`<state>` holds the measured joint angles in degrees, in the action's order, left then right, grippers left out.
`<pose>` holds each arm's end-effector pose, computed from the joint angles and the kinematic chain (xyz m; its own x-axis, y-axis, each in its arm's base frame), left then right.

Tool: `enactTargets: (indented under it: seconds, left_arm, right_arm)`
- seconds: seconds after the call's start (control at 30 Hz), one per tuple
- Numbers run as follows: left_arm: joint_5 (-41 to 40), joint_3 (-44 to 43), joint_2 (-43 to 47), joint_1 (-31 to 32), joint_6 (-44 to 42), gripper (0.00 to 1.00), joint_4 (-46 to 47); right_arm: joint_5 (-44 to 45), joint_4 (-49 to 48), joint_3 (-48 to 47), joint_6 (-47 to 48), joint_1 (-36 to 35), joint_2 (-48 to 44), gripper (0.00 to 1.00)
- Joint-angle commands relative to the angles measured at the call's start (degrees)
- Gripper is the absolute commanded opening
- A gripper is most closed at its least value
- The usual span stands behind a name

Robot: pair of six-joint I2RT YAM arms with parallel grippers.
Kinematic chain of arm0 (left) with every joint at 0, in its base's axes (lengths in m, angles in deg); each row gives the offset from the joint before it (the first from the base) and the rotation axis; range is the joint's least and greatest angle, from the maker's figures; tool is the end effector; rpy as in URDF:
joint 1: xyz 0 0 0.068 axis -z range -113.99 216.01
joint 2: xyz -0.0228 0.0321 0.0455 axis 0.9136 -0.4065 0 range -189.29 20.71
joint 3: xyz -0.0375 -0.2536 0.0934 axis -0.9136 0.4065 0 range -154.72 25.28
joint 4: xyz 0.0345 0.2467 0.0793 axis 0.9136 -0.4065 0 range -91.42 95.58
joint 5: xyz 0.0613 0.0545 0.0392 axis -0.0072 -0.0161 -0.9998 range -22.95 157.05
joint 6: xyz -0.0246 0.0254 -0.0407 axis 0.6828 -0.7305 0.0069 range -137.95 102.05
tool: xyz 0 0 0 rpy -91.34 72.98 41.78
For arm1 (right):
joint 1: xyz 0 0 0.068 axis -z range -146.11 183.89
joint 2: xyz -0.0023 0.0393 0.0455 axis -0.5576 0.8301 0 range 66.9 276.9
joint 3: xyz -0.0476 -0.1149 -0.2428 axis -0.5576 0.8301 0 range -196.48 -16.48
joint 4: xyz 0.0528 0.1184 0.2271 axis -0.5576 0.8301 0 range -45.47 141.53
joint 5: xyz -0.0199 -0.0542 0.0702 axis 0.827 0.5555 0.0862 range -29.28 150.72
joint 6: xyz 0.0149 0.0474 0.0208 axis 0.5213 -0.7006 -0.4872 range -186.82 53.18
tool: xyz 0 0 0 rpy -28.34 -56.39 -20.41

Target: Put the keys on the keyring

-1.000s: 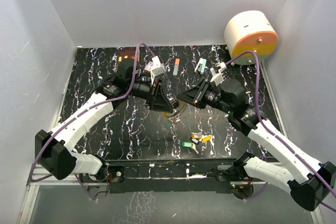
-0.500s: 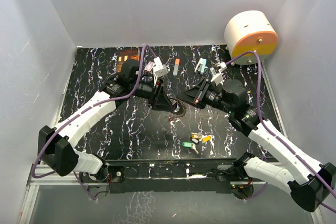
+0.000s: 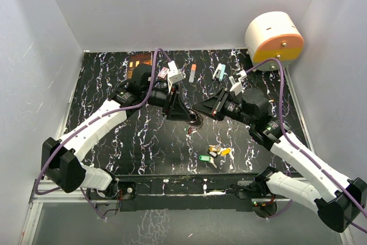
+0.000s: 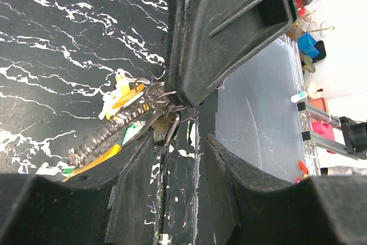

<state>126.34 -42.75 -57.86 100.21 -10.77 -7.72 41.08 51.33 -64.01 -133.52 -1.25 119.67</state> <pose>0.2341 -0.1962 0.3492 -0.4488 0.2279 -0.8641 0.8884 0.0089 -0.4591 0.1688 0.1335 0.3387 -0.8123 0.4861 -0.3224 -0.1639 0.3403 0.9259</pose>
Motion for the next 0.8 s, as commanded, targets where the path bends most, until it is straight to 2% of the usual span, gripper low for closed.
enactTargets:
  seconds: [0.0,0.2,0.3,0.47,0.77]
  left_arm:
    - [3.1,-1.7,0.4,0.5,2.0,0.39,3.8]
    - [3.5,-0.7,0.4,0.8,3.0,0.33,5.2]
    - [2.1,-0.7,0.4,0.8,1.4,0.32,4.0]
    - [-5.2,-2.2,0.4,0.8,-4.9,0.34,-1.9]
    - [-3.2,-2.5,-1.7,0.9,-1.0,0.41,1.7]
  right_arm:
    - [-1.2,-6.2,0.1,-1.7,0.1,-1.6,0.08]
    - [-1.1,-7.5,0.5,-3.1,0.0,-1.7,0.08]
    - [-1.3,-8.4,0.6,-4.0,-0.2,-1.7,0.08]
    - [-1.4,-8.7,0.7,-4.4,-0.3,-1.9,0.08]
    - [-1.5,-9.6,1.0,-4.9,-0.6,-1.5,0.08]
